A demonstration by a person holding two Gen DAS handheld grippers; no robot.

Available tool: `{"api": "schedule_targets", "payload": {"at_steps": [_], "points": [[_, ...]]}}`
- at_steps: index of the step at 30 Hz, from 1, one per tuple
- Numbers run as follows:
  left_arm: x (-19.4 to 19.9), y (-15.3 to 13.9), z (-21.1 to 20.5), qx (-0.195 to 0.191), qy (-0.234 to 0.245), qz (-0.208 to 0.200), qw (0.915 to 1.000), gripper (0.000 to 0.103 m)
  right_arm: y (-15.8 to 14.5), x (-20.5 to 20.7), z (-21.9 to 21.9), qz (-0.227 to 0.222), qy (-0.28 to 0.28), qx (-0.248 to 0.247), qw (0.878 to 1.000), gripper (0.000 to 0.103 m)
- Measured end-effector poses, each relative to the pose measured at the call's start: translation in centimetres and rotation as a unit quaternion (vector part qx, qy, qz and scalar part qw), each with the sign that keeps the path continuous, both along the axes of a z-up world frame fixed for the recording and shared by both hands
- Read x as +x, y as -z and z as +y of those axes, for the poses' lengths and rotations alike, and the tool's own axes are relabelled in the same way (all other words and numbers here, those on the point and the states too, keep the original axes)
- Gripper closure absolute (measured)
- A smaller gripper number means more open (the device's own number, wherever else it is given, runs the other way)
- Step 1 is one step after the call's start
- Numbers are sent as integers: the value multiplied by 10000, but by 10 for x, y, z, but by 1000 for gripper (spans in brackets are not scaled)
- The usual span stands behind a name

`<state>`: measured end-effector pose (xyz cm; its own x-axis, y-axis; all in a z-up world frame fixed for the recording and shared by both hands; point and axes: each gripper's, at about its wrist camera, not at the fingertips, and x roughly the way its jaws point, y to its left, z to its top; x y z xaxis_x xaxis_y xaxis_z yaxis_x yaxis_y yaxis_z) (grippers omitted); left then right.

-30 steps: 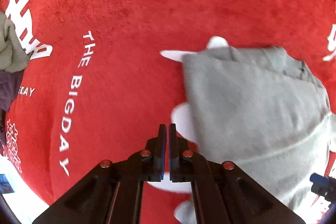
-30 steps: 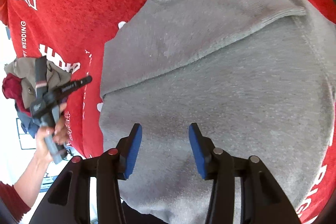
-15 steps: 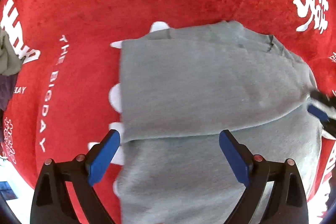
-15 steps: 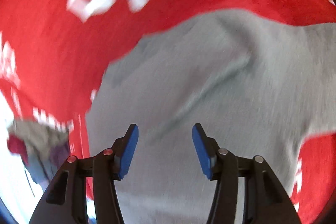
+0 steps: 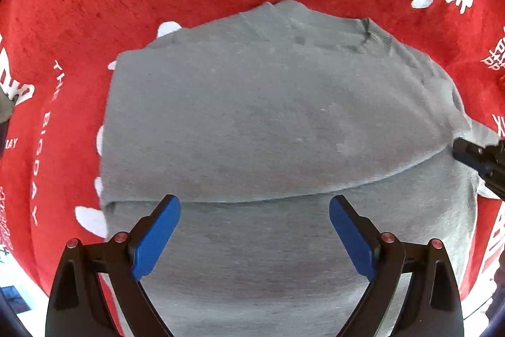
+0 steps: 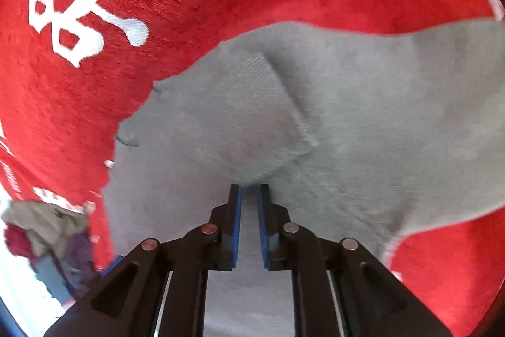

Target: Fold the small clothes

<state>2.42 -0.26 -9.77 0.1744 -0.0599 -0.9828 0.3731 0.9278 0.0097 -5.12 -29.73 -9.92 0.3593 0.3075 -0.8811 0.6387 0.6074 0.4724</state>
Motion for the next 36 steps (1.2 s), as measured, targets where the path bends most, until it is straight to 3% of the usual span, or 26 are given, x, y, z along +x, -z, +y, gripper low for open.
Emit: {"api": "schedule_targets", "payload": {"at_steps": [3, 5, 7, 22, 30, 36], "points": [[-3, -4, -5, -42, 29, 58, 10000, 7, -13, -13, 2, -16, -230, -126, 9997, 80], [-3, -7, -8, -59, 64, 102, 9999, 7, -17, -26, -2, 8, -294, -32, 9996, 65], [-4, -10, -11, -42, 102, 96, 9999, 7, -18, -38, -5, 41, -269, 88, 9996, 57], [-38, -21, -89, 173, 722, 196, 9970, 7, -11, -106, -39, 262, 162, 299, 9991, 57], [-76, -28, -155, -21, 1366, 235, 9903, 7, -19, -166, -110, 38, 1141, 153, 9933, 57], [-104, -39, -206, -290, 2236, 7, 9743, 7, -22, -222, -157, -231, 2139, 263, 9762, 55]]}}
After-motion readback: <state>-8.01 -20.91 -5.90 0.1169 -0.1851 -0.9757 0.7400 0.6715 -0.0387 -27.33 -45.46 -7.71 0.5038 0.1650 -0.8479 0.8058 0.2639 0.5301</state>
